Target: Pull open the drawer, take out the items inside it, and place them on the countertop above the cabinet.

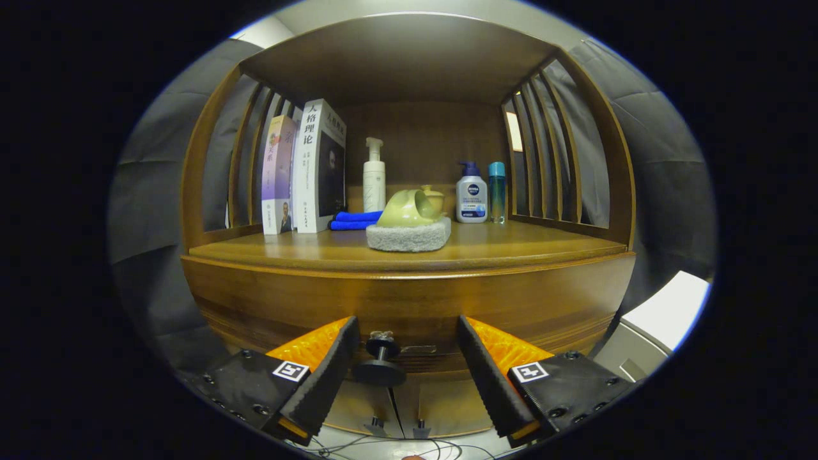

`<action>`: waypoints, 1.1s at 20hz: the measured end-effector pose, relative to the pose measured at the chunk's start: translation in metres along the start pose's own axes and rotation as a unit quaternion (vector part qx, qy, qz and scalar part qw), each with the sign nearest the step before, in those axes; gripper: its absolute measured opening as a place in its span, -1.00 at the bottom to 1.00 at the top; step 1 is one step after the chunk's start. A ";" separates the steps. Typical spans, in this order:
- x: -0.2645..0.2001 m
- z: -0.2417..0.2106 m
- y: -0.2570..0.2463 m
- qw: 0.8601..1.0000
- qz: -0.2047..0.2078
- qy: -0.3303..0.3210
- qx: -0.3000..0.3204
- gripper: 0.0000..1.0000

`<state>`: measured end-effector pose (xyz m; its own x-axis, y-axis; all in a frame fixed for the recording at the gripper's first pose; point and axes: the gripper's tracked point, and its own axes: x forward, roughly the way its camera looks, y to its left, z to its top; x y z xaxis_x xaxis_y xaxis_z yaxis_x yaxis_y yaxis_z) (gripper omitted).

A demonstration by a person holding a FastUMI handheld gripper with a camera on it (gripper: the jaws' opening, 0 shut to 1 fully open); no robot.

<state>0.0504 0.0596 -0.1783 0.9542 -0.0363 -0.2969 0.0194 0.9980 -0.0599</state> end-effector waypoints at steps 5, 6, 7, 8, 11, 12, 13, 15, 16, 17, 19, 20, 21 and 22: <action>-0.005 0.010 0.004 0.999 0.029 -0.006 0.015 0.97; -0.008 0.015 0.003 0.999 0.034 -0.013 0.021 0.97; -0.013 0.021 0.006 0.999 0.039 -0.023 0.024 0.96; -0.021 0.029 0.008 0.998 0.046 -0.031 0.024 0.96; -0.055 0.055 0.005 0.996 0.063 -0.060 0.011 0.96; -0.068 0.063 0.002 0.995 0.067 -0.072 0.003 0.96; -0.081 0.070 0.001 0.994 0.071 -0.083 -0.007 0.96; -0.112 0.081 -0.005 0.992 0.075 -0.098 -0.024 0.95; -0.123 0.084 -0.008 0.991 0.075 -0.103 -0.026 0.95; -0.134 0.088 -0.009 0.991 0.078 -0.105 -0.025 0.95; -0.151 0.092 -0.011 0.991 0.080 -0.108 -0.019 0.96; -0.157 0.093 -0.013 0.991 0.079 -0.109 -0.017 0.96; -0.163 0.092 -0.015 0.991 0.078 -0.108 -0.015 0.96; -0.167 0.091 -0.016 0.991 0.078 -0.104 -0.012 0.95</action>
<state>-0.0821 0.0544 -0.0411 0.9862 0.1313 -0.1012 -0.1371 0.9892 -0.0518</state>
